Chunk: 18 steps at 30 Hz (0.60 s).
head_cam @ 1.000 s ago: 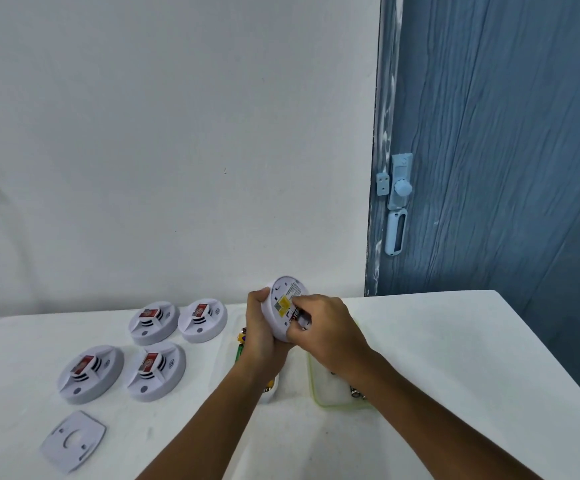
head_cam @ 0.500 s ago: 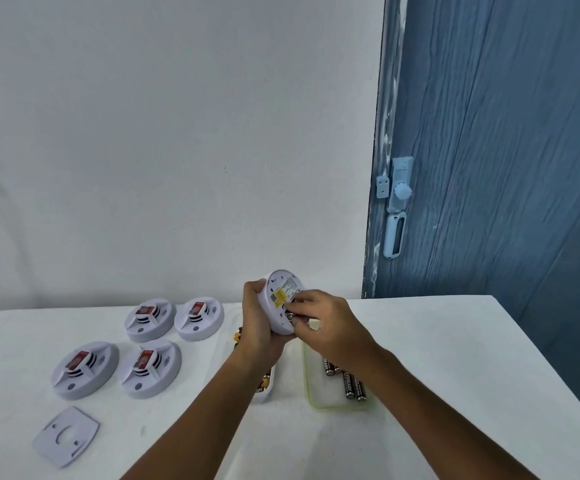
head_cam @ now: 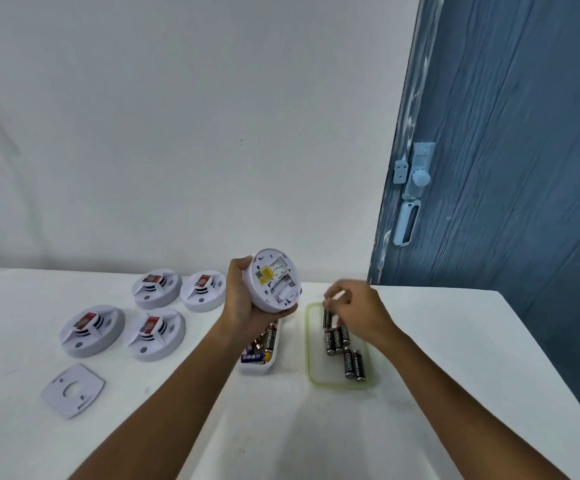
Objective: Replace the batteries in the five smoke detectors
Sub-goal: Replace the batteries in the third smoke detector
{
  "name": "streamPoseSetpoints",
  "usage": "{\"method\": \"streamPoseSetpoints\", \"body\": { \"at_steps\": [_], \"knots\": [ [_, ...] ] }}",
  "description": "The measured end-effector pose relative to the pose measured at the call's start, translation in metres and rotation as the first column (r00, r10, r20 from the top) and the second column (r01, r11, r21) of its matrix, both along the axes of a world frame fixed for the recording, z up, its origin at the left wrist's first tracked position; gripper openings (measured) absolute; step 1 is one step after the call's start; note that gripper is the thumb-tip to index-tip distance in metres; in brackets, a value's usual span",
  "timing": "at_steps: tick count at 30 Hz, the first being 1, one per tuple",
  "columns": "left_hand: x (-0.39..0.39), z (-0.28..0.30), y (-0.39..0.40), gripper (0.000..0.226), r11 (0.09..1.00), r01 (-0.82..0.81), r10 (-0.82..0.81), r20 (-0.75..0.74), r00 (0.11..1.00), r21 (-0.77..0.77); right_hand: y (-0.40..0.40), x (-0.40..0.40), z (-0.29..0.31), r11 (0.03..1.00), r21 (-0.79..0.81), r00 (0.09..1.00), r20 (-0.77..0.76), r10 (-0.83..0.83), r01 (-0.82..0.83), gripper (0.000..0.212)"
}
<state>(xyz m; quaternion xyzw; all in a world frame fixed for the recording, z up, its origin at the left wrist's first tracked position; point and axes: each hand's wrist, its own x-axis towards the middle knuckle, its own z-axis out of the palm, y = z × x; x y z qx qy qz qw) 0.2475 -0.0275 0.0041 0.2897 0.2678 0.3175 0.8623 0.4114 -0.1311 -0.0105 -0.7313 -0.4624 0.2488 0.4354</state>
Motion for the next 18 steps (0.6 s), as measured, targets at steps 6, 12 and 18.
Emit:
{"method": "streamPoseSetpoints", "body": {
  "at_steps": [6, 12, 18],
  "knots": [
    [-0.021, 0.001, 0.005, 0.047, 0.999, -0.031, 0.032, 0.032, 0.999, -0.015, 0.005, -0.016, -0.022, 0.959, -0.280, 0.973, 0.208, 0.098, -0.037, 0.014],
    [-0.052, 0.007, 0.008, 0.048, 0.997, -0.069, 0.070, 0.059, 0.996, -0.022, 0.015, -0.026, -0.009, 0.962, -0.274, 0.932, 0.351, 0.086, 0.014, 0.009],
    [-0.087, 0.003, 0.020, 0.055, 0.994, -0.113, 0.113, 0.023, 0.993, -0.013, 0.038, -0.063, 0.010, 0.976, -0.160, 0.935, 0.300, 0.190, -0.147, 0.016]
  ]
}}
